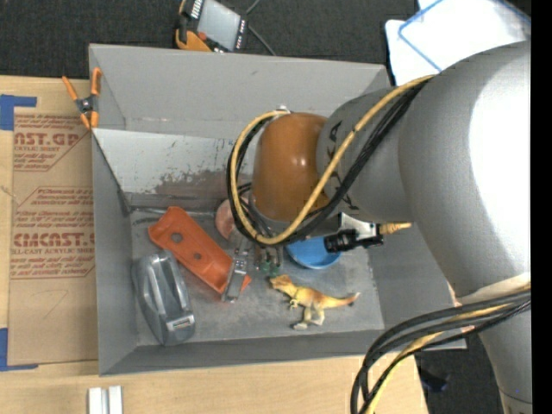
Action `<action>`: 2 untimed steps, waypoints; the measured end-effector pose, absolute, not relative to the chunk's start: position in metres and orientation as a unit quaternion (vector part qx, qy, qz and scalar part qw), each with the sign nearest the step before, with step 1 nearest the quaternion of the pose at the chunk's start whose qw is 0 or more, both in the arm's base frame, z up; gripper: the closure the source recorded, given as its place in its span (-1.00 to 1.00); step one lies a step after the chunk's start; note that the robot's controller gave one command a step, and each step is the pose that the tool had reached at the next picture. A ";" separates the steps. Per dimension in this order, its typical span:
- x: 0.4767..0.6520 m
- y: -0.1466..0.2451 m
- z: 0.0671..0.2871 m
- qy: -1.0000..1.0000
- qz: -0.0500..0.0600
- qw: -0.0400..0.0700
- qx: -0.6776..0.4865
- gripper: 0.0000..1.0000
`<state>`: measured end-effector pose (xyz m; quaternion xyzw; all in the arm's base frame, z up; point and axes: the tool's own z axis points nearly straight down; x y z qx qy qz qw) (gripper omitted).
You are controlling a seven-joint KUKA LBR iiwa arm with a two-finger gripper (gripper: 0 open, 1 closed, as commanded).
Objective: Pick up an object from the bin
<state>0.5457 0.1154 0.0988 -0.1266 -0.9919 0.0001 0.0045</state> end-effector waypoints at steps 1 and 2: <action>0.539 0.143 0.070 -0.986 -0.004 -0.002 -0.169 -1.00; 0.541 0.124 0.071 -0.978 -0.003 0.001 -0.210 1.00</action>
Offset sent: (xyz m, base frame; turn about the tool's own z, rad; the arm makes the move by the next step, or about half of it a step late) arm -0.0052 0.0070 -0.0288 0.1707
